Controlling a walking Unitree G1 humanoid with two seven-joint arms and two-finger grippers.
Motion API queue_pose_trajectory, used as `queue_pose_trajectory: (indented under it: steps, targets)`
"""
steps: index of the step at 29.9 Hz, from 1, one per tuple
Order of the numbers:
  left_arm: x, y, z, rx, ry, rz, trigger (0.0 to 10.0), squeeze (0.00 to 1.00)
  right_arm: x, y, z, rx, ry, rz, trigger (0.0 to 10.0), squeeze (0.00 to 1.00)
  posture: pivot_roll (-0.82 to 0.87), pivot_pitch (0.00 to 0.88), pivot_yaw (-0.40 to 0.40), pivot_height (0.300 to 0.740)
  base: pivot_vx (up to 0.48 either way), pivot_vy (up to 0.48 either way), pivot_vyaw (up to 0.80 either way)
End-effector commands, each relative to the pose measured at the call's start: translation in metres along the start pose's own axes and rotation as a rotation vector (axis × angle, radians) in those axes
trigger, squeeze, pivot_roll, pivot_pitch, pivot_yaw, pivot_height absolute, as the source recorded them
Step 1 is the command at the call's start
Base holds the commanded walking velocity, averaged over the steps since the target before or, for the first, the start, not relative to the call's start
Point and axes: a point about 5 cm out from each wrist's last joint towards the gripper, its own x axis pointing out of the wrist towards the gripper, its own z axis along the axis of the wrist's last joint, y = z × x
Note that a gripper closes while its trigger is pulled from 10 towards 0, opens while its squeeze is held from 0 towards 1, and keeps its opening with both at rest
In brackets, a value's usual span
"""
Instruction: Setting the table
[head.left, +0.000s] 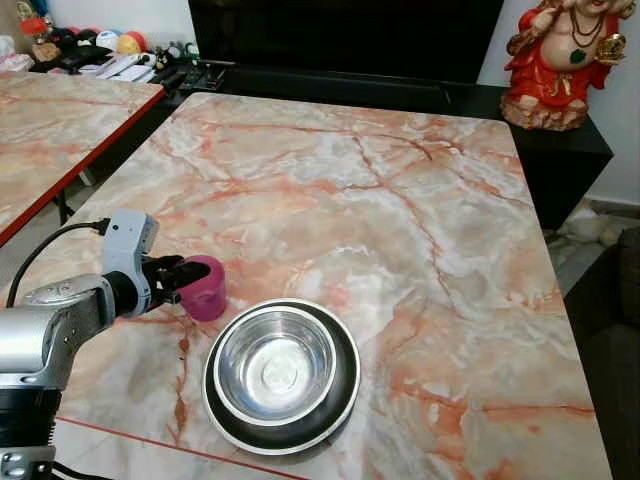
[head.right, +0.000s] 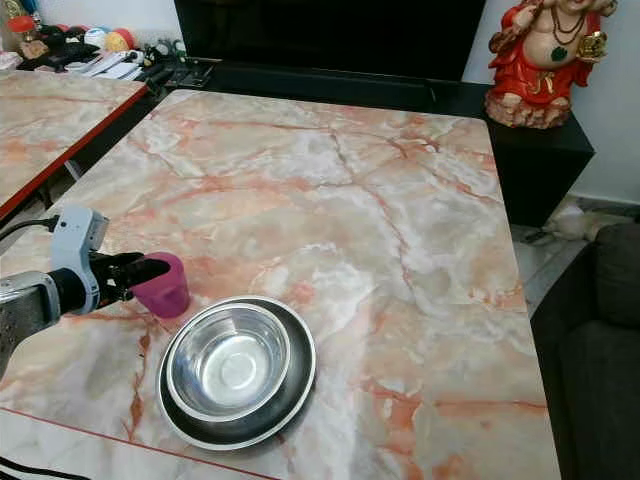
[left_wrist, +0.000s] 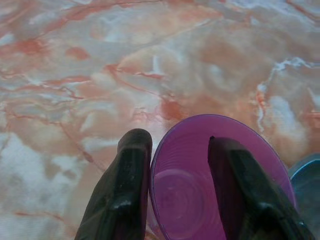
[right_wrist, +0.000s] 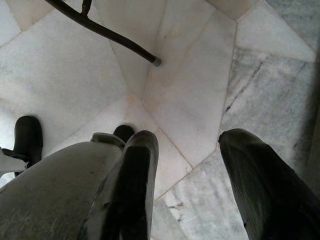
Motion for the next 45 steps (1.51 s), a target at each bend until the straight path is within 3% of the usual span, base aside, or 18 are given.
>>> queue_pose_trajectory:
  steps: [1,21,30,45]
  targets:
    - [-0.001,-0.002,0.004,0.006,-0.006,-0.003,10.0,0.00,-0.002,0.003,-0.007,-0.004,0.031,0.006,10.0,0.00,0.03,0.152,0.008,0.740,0.000,0.000,0.00]
    - [0.003,-0.008,-0.009,-0.010,0.032,-0.031,10.0,0.00,-0.002,0.003,-0.009,-0.007,0.037,0.008,10.0,0.00,0.03,0.151,0.008,0.740,0.000,0.000,0.00]
    - [-0.001,-0.003,-0.001,0.073,0.015,0.011,10.0,0.00,-0.002,0.003,-0.010,-0.011,0.039,0.010,10.0,0.00,0.03,0.152,0.005,0.740,0.000,0.000,0.00]
    - [0.001,-0.008,-0.003,0.103,0.018,-0.018,10.0,0.00,-0.001,0.005,-0.005,-0.015,0.031,0.013,10.0,0.00,0.03,0.153,0.006,0.740,0.000,0.000,0.00]
